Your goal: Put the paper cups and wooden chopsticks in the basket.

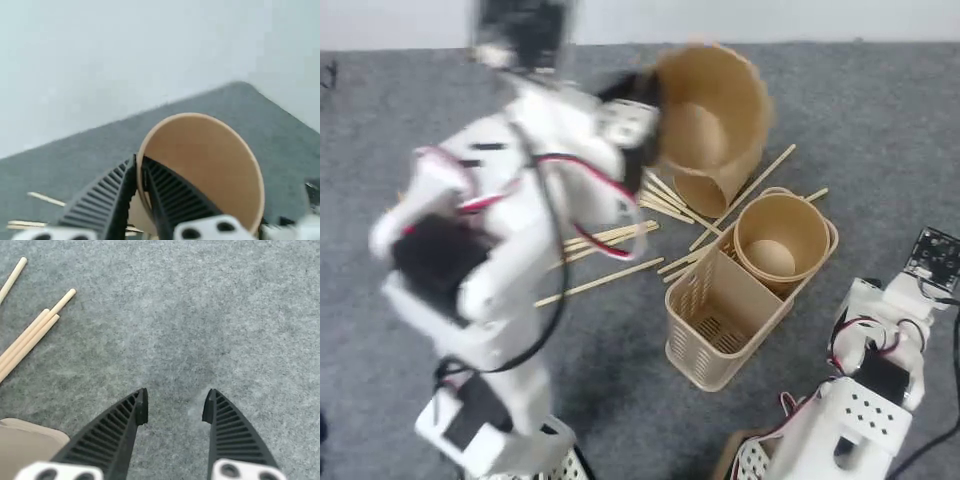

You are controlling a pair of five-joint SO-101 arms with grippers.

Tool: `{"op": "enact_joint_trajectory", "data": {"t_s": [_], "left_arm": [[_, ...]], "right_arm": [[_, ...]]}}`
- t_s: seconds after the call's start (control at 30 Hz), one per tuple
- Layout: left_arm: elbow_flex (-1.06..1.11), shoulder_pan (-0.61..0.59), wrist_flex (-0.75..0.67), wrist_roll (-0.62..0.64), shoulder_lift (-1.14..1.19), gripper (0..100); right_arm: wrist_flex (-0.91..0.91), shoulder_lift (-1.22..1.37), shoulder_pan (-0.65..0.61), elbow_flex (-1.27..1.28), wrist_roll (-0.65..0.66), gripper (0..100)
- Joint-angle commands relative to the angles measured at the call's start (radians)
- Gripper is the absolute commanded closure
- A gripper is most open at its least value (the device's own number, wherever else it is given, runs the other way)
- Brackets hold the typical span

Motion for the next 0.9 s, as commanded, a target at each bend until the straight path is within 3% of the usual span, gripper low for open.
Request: {"op": "enact_joint_trajectory", "data": {"t_s": [0.0,0.27,0.43,0.67,0.87], "left_arm": [[-0.035,0.121,0.0,0.051,0.028,99],[-0.019,0.376,-0.015,0.077,0.077,99],[0.071,0.371,0.009,0.077,0.161,99],[0.104,0.21,-0.064,0.075,0.183,99],[0.111,0.195,-0.031,0.072,0.192,99]], "right_arm": [[-0.045,-0.015,-0.012,0.008,0.003,80.5],[-0.079,-0.015,-0.012,0.025,0.043,80.5],[-0.079,-0.015,-0.007,0.025,0.041,80.5],[-0.081,-0.016,-0.008,0.025,0.043,80.5],[-0.081,-0.016,-0.012,0.025,0.043,80.5]]}}
